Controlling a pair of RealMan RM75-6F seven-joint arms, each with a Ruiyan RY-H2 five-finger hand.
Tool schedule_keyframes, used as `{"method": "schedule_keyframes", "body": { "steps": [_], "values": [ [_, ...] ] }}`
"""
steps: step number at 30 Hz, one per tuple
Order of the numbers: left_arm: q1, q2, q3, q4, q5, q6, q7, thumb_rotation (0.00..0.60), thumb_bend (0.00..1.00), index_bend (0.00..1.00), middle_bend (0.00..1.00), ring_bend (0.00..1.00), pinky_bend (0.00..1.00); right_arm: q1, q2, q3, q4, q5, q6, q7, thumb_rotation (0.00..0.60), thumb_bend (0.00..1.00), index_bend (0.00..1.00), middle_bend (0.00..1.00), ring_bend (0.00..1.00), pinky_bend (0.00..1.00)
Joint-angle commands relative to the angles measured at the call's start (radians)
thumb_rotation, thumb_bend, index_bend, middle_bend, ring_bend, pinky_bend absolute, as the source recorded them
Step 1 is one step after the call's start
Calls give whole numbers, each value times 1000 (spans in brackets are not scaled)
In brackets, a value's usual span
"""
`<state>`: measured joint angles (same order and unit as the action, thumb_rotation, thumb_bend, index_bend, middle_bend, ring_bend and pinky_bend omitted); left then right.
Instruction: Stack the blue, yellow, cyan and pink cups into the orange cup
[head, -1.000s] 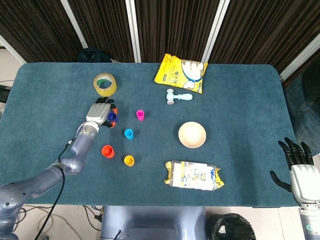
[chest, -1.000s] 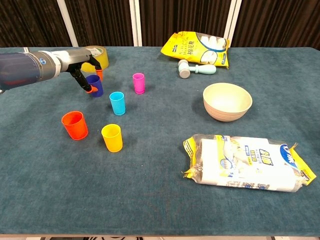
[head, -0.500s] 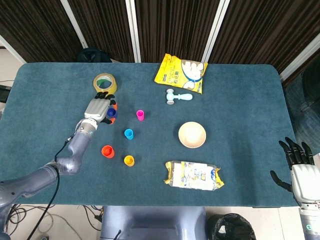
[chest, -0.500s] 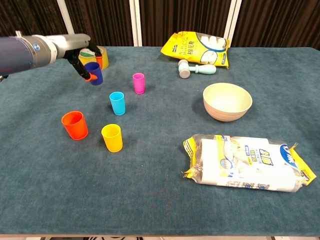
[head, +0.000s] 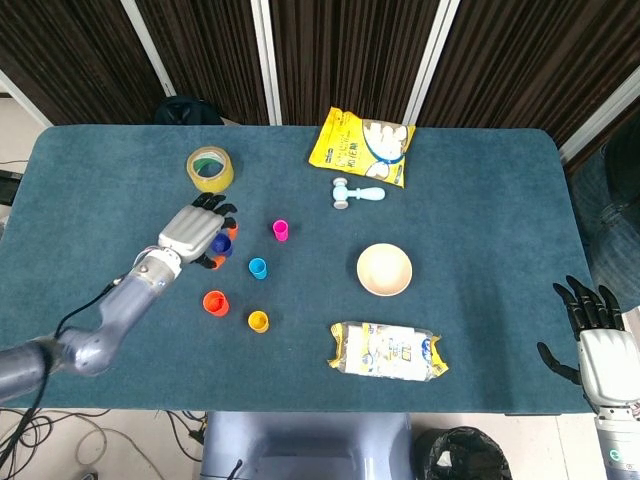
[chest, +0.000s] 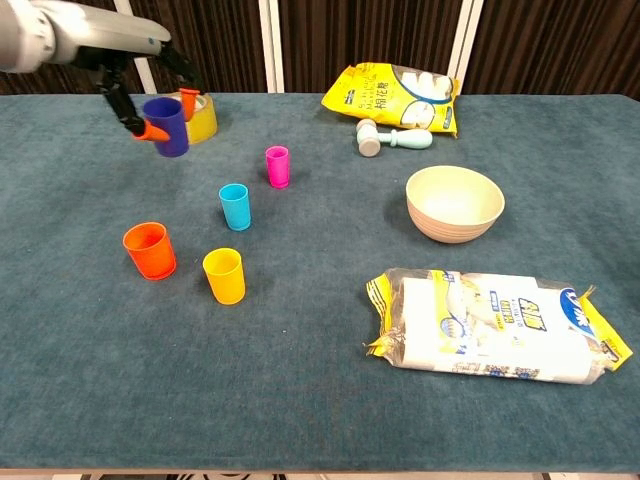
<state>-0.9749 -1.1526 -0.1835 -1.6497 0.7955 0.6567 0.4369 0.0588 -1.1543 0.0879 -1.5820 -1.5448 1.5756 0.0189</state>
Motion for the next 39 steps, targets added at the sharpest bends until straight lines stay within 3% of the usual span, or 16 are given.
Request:
{"method": "schedule_keyframes", "body": {
  "steps": [1,7,20,39],
  "values": [
    [38,66,40,-92,40,24,-4,600,305,452,158,0,0,-1,1,1,-1,0,2,0,600,324,125,79,124,25],
    [113,63,67,-105,168,24,-122,600,306,452,159,0,0,-3,2,5,-2,5,6,4,600,324,125,79,124,25],
    [175,-48,91,40,397,39,-330,600,305,452,161,0,0,-4,1,9,0,11,6,6,600,324,125,79,124,25],
    [170,-89,115,87,480,28,-389,600,305,451,162,0,0,-7,8,16,-5,18,12,21,600,324,125,79,124,25]
  ]
}}
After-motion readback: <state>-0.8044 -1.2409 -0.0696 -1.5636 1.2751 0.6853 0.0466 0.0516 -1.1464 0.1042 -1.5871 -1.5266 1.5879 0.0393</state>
